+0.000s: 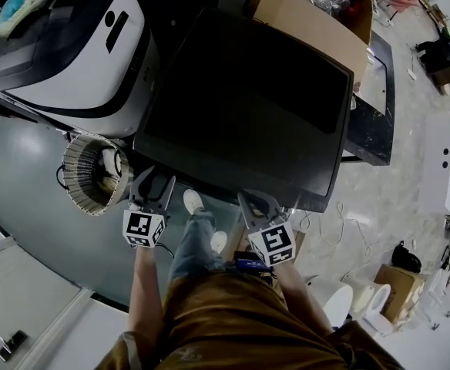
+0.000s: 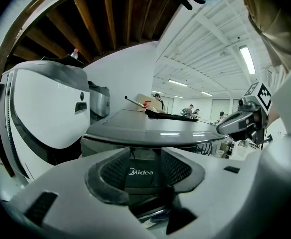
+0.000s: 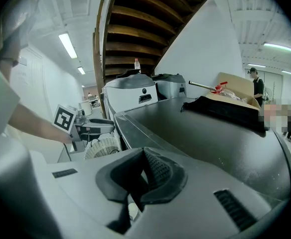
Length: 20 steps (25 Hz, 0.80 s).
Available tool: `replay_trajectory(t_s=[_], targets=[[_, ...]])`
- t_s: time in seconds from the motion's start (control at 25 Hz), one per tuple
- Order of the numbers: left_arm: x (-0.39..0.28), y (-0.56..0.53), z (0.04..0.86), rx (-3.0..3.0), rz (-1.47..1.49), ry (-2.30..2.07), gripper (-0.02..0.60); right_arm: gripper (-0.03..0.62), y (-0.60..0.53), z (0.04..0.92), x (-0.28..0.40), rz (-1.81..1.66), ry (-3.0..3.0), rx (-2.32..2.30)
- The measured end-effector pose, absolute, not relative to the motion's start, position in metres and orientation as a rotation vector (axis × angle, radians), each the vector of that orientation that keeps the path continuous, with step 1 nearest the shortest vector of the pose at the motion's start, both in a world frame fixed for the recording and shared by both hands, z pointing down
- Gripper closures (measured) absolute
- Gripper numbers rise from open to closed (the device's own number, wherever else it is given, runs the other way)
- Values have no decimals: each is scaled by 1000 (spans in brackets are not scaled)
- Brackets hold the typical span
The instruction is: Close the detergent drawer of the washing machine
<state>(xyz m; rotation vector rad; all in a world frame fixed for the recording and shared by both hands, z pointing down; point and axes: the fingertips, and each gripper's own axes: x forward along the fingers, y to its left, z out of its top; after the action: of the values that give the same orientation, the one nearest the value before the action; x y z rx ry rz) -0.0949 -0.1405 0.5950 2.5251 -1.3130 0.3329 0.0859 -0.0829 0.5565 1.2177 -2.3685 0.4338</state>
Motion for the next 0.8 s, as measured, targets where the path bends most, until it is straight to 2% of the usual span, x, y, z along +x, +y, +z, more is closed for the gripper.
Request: replay_trajectory(t_s=[0.52,0.8], targets=[[-87,-121,544,2563,227,-1382,369,582,-66,535,78,357,-2407,1202],[-86,-94,500,2532,126,-1486,479,582,-48,514,77,292,-2431,1229]])
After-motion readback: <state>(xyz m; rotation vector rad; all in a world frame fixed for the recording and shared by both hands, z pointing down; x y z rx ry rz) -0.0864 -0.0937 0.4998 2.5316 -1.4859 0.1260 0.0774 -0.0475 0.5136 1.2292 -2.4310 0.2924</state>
